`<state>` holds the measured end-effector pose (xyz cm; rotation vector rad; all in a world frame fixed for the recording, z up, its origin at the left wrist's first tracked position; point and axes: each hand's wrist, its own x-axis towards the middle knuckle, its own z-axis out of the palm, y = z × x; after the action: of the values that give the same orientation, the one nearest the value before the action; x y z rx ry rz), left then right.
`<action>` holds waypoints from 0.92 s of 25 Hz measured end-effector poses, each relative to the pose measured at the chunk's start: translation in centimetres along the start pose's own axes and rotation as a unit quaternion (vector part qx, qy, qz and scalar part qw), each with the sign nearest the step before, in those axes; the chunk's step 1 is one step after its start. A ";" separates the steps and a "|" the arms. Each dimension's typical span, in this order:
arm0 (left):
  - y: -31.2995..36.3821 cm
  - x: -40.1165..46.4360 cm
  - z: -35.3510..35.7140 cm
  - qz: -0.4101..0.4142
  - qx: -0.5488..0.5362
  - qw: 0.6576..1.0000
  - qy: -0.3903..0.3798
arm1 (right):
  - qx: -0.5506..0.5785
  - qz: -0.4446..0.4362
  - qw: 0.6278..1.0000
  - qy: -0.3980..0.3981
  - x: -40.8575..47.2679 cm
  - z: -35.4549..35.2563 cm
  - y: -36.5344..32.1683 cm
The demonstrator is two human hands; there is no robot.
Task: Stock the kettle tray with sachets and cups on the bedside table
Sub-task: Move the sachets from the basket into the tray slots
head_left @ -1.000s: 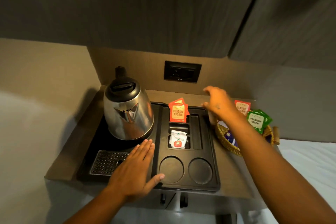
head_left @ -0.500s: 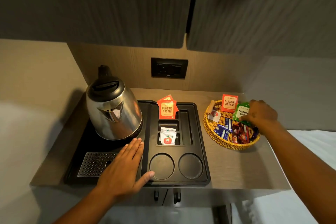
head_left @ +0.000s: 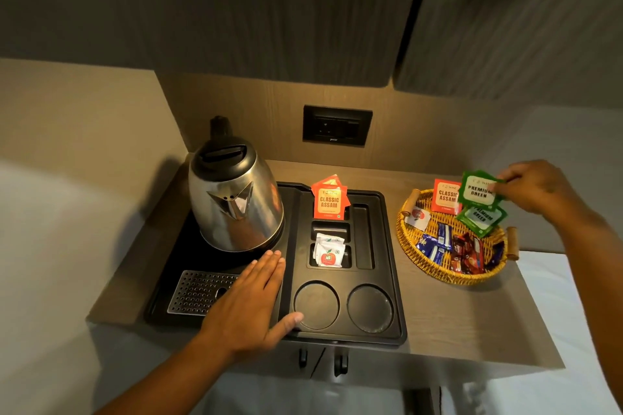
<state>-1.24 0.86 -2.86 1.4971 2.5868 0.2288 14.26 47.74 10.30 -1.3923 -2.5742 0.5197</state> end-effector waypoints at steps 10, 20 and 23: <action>0.1 -0.1 -0.2 0.002 -0.004 1.000 0.004 | 0.033 -0.238 0.954 -0.180 -8.3 13.5 -16.7; -0.1 0.0 0.4 0.005 0.005 1.000 0.016 | 0.075 -0.143 0.958 -0.235 -6.4 16.5 -17.3; -0.2 0.1 0.4 0.006 0.006 1.000 0.024 | 0.126 -0.098 0.979 -0.129 -6.6 16.9 -15.9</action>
<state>-1.37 0.90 -3.33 1.5301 2.6206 0.2533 0.31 30.48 0.78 -1.0346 -2.6815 1.0099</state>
